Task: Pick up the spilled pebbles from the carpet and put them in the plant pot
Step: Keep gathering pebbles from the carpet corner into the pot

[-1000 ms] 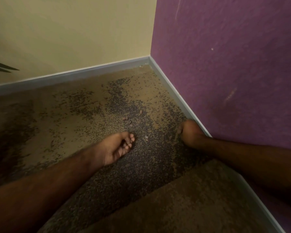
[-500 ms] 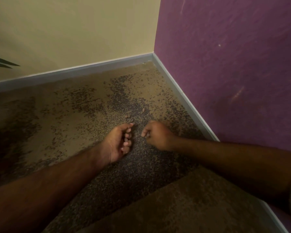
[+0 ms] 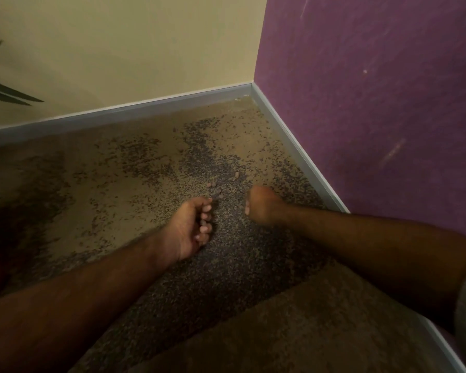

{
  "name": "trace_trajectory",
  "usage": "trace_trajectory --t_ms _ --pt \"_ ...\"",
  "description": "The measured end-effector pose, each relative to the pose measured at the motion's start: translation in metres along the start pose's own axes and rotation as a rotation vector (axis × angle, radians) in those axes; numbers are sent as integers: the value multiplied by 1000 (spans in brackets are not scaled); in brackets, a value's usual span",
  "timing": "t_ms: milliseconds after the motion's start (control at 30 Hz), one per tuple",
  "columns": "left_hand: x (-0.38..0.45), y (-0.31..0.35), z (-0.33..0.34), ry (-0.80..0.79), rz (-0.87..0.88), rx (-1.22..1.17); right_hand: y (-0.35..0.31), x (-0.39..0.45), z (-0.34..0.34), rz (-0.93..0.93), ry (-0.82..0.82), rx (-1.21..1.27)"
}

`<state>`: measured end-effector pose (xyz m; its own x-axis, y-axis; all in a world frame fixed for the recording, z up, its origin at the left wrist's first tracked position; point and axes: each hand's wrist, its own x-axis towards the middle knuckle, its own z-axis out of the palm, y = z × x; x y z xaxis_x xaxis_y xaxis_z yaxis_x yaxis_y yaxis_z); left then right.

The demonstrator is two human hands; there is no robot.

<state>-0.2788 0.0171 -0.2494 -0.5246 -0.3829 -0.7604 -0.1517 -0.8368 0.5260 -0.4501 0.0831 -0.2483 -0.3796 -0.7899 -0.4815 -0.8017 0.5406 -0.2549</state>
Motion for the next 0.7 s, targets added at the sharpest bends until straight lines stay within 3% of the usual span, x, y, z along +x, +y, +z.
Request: trace_trajectory --t_ms 67,200,300,500,700 --pt "-5 3 -2 0 6 -19 4 -2 -8 72 -67 275" --pt "-14 14 -8 -3 18 -55 -7 -20 -30 160 -210 1167" --pt "-23 21 -4 5 30 0 -37 -31 -45 118 -317 1538" --pt "-52 38 11 52 162 85 -102 -53 -73 29 -402 1904" --pt "-89 58 9 99 211 10 -135 -71 -85 -64 -387 1873"
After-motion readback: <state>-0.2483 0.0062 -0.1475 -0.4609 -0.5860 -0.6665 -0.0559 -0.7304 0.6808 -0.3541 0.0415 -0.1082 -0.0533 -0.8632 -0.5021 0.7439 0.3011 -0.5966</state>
